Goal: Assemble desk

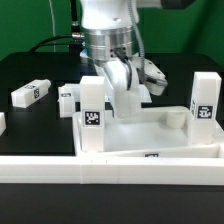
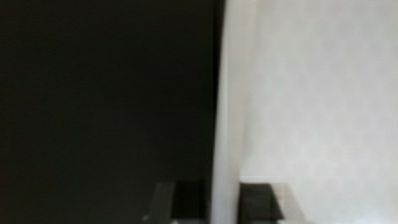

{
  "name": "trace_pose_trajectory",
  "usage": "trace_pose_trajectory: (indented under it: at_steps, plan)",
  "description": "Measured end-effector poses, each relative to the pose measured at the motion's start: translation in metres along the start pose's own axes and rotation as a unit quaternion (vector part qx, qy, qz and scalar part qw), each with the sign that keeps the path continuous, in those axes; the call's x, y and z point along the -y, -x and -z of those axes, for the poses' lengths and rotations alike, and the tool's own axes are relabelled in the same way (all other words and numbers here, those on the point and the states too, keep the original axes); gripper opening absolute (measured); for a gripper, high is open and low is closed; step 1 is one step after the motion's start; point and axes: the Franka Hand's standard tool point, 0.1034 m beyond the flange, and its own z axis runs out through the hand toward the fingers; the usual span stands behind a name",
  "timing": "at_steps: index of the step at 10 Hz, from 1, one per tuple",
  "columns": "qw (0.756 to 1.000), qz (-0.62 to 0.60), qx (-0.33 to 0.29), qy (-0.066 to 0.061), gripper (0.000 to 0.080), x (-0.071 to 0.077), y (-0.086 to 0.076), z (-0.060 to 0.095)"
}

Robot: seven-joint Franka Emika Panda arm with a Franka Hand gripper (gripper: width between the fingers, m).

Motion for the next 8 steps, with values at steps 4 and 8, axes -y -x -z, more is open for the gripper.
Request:
trace_pose_trajectory:
  at_steps: [4, 8]
  plan:
    - [0.990, 0.142, 0.001, 0.008, 0.0070, -0.009, -0.017, 0.001]
    - [0.967, 0.255, -0.007, 0.005, 0.0070, -0.010, -0.028, 0.003]
